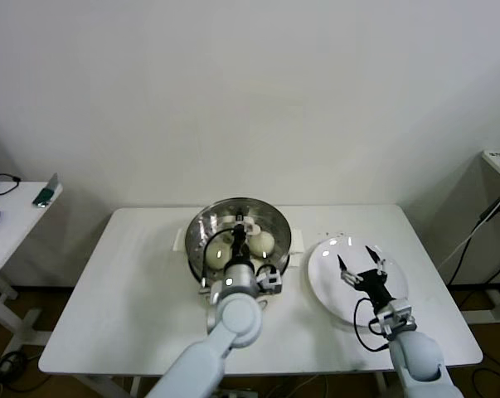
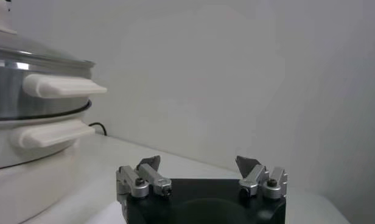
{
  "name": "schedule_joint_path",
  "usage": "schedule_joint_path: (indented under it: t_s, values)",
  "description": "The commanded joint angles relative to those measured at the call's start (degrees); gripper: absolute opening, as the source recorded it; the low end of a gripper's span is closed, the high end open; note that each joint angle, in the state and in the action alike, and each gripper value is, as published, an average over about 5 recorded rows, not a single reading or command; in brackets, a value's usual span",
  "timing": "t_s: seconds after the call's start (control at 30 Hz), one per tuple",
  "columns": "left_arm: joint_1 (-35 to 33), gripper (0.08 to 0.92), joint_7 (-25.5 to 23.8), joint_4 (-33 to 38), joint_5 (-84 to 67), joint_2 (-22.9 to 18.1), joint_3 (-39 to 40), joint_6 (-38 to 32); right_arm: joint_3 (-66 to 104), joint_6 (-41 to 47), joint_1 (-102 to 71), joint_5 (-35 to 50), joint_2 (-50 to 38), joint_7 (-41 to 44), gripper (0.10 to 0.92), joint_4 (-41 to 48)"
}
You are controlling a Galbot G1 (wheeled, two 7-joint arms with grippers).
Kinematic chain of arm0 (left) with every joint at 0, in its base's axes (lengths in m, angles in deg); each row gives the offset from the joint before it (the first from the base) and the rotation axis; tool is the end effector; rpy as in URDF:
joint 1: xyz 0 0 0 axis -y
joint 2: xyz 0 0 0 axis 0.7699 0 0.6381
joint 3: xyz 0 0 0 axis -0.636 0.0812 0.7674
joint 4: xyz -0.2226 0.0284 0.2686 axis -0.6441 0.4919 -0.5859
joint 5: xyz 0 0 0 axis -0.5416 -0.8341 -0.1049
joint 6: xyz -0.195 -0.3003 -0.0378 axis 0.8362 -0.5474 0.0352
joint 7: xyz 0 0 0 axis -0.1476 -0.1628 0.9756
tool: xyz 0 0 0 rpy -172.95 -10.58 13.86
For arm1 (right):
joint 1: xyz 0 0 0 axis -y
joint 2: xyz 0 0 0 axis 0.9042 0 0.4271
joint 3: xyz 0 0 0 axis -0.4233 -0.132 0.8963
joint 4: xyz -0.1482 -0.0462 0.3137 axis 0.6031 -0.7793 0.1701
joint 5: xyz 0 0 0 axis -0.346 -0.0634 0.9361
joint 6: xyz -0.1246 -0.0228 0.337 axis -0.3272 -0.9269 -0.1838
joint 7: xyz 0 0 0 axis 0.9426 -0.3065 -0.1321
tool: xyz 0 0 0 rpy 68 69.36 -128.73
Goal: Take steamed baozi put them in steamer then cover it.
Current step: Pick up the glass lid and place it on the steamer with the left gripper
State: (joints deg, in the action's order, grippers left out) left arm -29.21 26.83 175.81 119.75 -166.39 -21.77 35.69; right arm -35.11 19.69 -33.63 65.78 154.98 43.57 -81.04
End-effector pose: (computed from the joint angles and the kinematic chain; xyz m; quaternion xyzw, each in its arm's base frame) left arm 0.3353 -0.1729 -0.2802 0.0052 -0.7047 -0.7087 0.0343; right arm 0.3054 -0.1281 -0.3923 0.1005 -0.9883 0.1021 0.0516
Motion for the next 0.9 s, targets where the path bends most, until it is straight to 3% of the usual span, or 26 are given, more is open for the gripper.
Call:
schedule_joint_path:
  t_s: [0.03, 0.27, 0.7, 0.9]
  values:
    - [-0.27, 0.149, 0.03, -0.11, -1.12, 0.00, -0.20, 2.30, 0.44, 0.85, -0.11, 1.36, 0.17, 1.23, 0.823, -0.53]
    - [-0.75, 0.182, -0.32, 2.88, -3.33, 1.80, 0.30, 2.19, 0.74, 1.60, -0.30, 2.45, -0.09, 1.26, 0.823, -0.71]
    - [-6.22, 0.560, -1.37, 15.47, -8.12, 7.91, -0.27, 2.80, 0.80, 2.25, -0.24, 2.37, -0.37, 1.39, 0.823, -0.54]
    - [-11.78, 0.733, 1.79, 21.54, -12.09, 11.30, -2.42, 2.63, 0.91, 2.45, -0.35, 2.42, -0.92, 1.52, 0.823, -0.65]
